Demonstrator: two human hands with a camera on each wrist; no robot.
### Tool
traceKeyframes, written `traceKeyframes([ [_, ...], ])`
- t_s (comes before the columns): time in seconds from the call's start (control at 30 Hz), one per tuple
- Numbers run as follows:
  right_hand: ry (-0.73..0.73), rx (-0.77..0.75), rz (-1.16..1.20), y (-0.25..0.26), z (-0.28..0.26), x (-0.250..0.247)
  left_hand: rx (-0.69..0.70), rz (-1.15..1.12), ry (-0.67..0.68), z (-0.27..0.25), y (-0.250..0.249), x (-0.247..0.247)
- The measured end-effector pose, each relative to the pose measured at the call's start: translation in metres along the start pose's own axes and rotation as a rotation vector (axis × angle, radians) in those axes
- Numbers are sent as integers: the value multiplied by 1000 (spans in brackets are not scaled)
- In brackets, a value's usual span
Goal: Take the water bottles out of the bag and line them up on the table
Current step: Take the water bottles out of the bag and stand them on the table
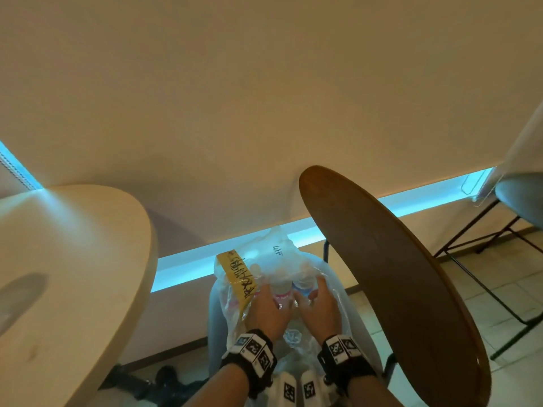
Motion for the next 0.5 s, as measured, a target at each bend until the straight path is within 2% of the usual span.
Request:
traceKeyframes([
  [0.1, -24, 40, -38, -1, -5, -3, -14, 40, -54, -4, 6, 5],
  [0.2, -74, 6, -24, -5, -8, -2, -11, 118, -146, -11, 14, 10],
  [0.33, -24, 37, 102, -19, -15, 4, -17, 196, -143, -21, 14, 11],
  [0.43, -37, 54, 206, -16, -21, -3, 14, 140, -160, -24, 16, 11],
  [0.5, -25, 38, 188, -13, -26, -7, 50, 76, -129, -25, 17, 14],
])
Point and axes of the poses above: each hand's wrist, its own z-axis towards the middle knuckle, its own x-axis out of the palm, y = z × x, the point moved 4 cm from there along z, towards the middle knuckle, and after that the axes turned 15 degrees about z, right-handed, at the moved point
